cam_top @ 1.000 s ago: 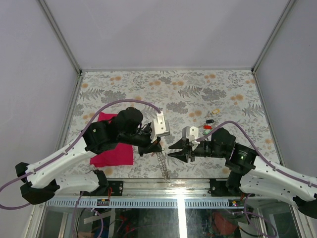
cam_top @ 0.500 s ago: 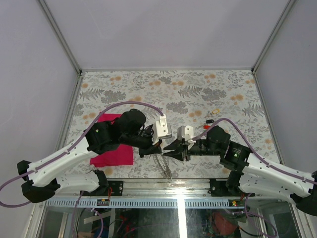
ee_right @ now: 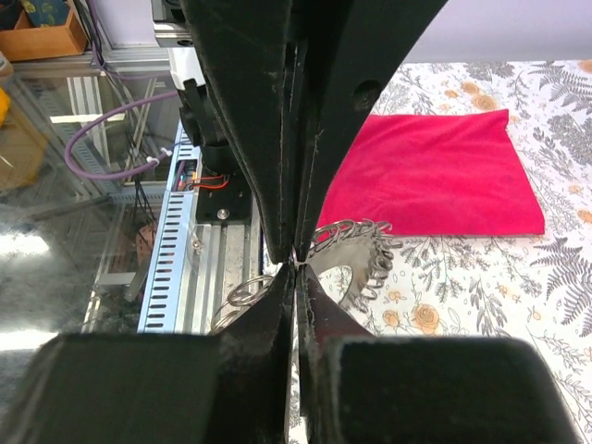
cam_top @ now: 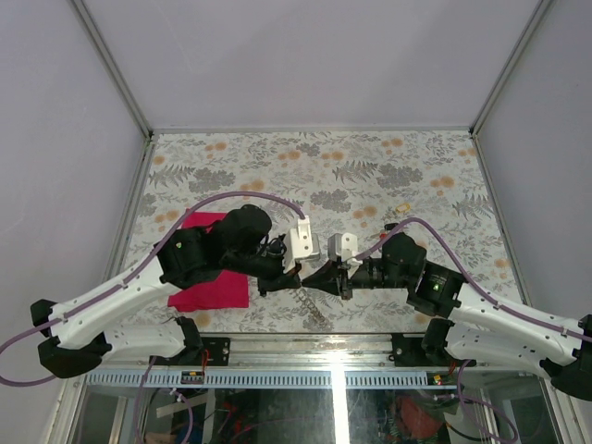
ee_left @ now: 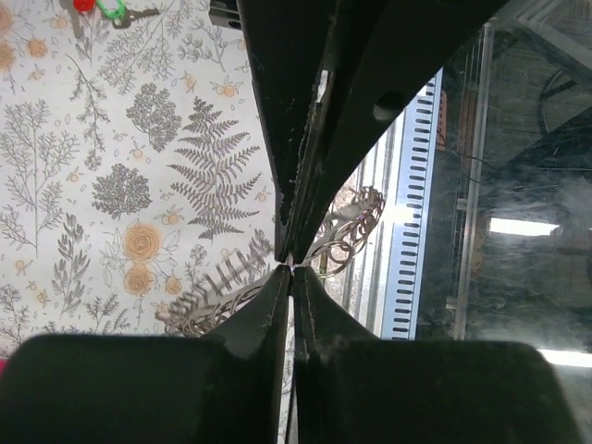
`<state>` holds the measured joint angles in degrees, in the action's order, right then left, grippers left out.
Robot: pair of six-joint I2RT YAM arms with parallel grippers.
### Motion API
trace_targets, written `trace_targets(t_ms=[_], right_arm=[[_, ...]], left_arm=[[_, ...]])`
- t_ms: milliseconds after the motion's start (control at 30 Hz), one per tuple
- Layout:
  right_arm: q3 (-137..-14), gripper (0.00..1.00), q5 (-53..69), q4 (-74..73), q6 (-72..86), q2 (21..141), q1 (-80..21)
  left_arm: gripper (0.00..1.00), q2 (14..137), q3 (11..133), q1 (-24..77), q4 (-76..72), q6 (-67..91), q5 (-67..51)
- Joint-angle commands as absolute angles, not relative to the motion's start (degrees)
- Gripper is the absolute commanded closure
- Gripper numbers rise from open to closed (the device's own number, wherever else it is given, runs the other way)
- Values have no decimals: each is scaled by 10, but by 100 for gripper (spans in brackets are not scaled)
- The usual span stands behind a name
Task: Put the keys on the keyring
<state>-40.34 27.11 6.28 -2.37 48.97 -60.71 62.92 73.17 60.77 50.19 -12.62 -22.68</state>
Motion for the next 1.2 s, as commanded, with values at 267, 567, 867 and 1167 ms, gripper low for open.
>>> trace_targets(t_ms=[267, 567, 867, 1167], right_arm=[[-355, 100, 308, 315, 91, 454, -610], [-280, 100, 297, 663, 231, 488, -610], [-278, 100, 281, 792, 274, 531, -610], [-281, 100, 269, 799, 280, 536, -610]], left_arm=[[74, 466, 657, 613, 296, -31, -207], [74, 385, 585, 613, 192, 35, -202], [75, 374, 588, 612, 170, 39, -226], [74, 374, 587, 613, 123, 42, -245]])
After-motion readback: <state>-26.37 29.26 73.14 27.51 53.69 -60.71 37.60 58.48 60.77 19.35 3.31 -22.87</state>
